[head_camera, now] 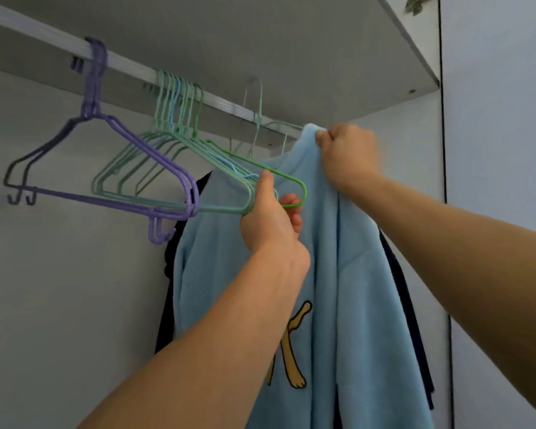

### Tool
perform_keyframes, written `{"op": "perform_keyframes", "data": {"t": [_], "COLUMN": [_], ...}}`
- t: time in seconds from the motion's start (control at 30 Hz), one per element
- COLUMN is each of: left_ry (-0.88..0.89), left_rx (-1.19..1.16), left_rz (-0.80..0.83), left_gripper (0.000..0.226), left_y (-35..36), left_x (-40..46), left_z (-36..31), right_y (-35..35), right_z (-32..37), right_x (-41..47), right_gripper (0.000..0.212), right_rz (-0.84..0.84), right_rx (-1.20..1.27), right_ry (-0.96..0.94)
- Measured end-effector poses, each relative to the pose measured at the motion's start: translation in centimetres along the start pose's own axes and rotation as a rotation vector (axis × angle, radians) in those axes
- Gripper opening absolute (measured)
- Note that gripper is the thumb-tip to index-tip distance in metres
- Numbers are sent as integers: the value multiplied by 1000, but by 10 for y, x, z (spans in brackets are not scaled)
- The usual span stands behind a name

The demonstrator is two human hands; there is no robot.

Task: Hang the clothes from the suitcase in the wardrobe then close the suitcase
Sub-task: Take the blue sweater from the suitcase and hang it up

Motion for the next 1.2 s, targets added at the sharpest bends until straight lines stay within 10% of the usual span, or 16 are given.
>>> {"op": "perform_keyframes", "data": {"t": [0.6, 0.77, 0.9, 1.07, 1.2], "left_ry": [121, 210, 348, 315, 100], "left_rx": [186, 344, 400, 460, 536], "left_rz": [76, 169, -15, -199, -183], "left_gripper": [37, 81, 56, 66, 62], "left_y": [-24, -35, -44, -60, -72], "left_x": [13, 12, 21, 41, 50], "left_z": [23, 37, 35, 36, 44], "right_y": [32, 25, 13, 17, 35], "right_z": [-36, -30, -26, -38, -45], "right_x": [-33, -50, -43, -34, -49], "right_gripper": [34, 25, 20, 31, 27], "right_rz": [396, 526, 447, 240, 221], "right_rx": [131, 890, 1221, 288, 364], "right_ry": [146, 456, 597, 181, 273]}}
Point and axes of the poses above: each hand's wrist, its own x-axis towards the middle knuckle, its own y-axis out of the palm, z = x × y, the point moved 2 cm from there along x, towards the middle knuckle, and after that the axes turned 6 degrees about x, right-handed, at the moved point
